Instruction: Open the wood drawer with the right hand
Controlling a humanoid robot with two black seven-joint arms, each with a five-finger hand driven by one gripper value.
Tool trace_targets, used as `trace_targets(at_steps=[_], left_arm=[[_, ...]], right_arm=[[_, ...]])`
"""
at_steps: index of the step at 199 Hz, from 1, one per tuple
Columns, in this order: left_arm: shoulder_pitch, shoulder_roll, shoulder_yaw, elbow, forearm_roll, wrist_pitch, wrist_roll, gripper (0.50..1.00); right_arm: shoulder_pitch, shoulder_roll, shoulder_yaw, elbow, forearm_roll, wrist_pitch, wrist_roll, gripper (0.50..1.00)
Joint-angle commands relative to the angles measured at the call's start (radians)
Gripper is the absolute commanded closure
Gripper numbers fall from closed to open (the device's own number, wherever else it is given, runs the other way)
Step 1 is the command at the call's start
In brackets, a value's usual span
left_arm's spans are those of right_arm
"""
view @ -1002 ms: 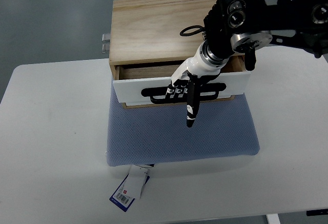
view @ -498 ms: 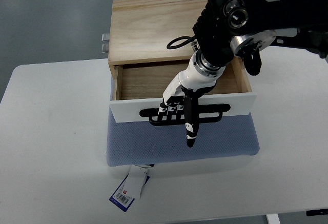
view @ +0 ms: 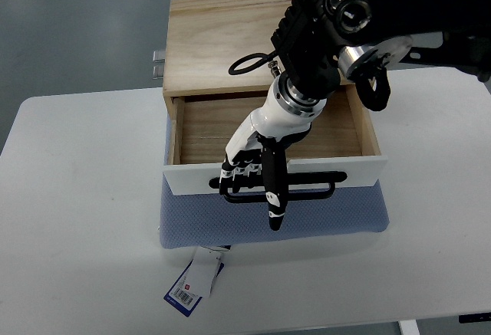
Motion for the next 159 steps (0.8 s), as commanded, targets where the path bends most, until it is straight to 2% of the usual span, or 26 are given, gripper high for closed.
trace_targets(at_steps=[1, 28, 65, 77, 87, 88, 100, 111, 115, 124, 134, 135, 137, 159], left_arm=[[-0.001, 0.000, 0.000, -0.003, 0.000, 0.000, 0.000, 0.500], [-0.001, 0.000, 0.002, -0.006, 0.000, 0.000, 0.000, 0.500], [-0.001, 0.000, 0.000, -0.005, 0.002, 0.000, 0.000, 0.500], [-0.001, 0.000, 0.000, -0.005, 0.000, 0.000, 0.000, 0.500], [-0.001, 0.000, 0.000, -0.005, 0.000, 0.000, 0.000, 0.500], [-0.001, 0.000, 0.000, -0.005, 0.002, 0.000, 0.000, 0.500], [-0.001, 0.000, 0.000, -0.006, 0.002, 0.000, 0.000, 0.500], [-0.001, 0.000, 0.000, -0.006, 0.003, 0.000, 0.000, 0.500], [-0.001, 0.000, 0.000, -0.006, 0.003, 0.000, 0.000, 0.500], [-0.001, 0.000, 0.000, -0.006, 0.003, 0.000, 0.000, 0.500], [-0.001, 0.000, 0.000, -0.006, 0.003, 0.000, 0.000, 0.500], [-0.001, 0.000, -0.001, -0.006, 0.002, 0.000, 0.000, 0.500], [-0.001, 0.000, -0.001, -0.006, 0.002, 0.000, -0.001, 0.500], [-0.001, 0.000, -0.003, -0.002, 0.000, 0.001, -0.001, 0.500]], right_arm=[[0.035, -0.013, 0.044, -0.010, -0.002, 0.000, 0.000, 0.556], [0.079, -0.059, 0.103, -0.075, -0.013, -0.008, 0.000, 0.556], [0.062, -0.209, 0.219, -0.259, -0.016, -0.038, 0.000, 0.556], [0.026, -0.272, 0.250, -0.331, -0.017, -0.058, 0.059, 0.556], [0.026, -0.272, 0.250, -0.331, -0.017, -0.058, 0.059, 0.556], [-0.031, -0.333, 0.288, -0.390, -0.016, -0.070, 0.125, 0.556], [-0.099, -0.383, 0.347, -0.455, -0.017, -0.100, 0.203, 0.556], [-0.204, -0.412, 0.438, -0.524, -0.017, -0.169, 0.298, 0.556], [-0.226, -0.413, 0.457, -0.538, -0.017, -0.183, 0.313, 0.556], [-0.327, -0.412, 0.552, -0.601, -0.017, -0.254, 0.398, 0.556], [-0.327, -0.412, 0.552, -0.601, -0.017, -0.255, 0.398, 0.556], [-0.435, -0.400, 0.665, -0.671, -0.017, -0.318, 0.478, 0.556], [-0.460, -0.395, 0.690, -0.687, -0.017, -0.328, 0.496, 0.556], [-0.663, -0.329, 0.912, -0.808, -0.017, -0.364, 0.614, 0.556]])
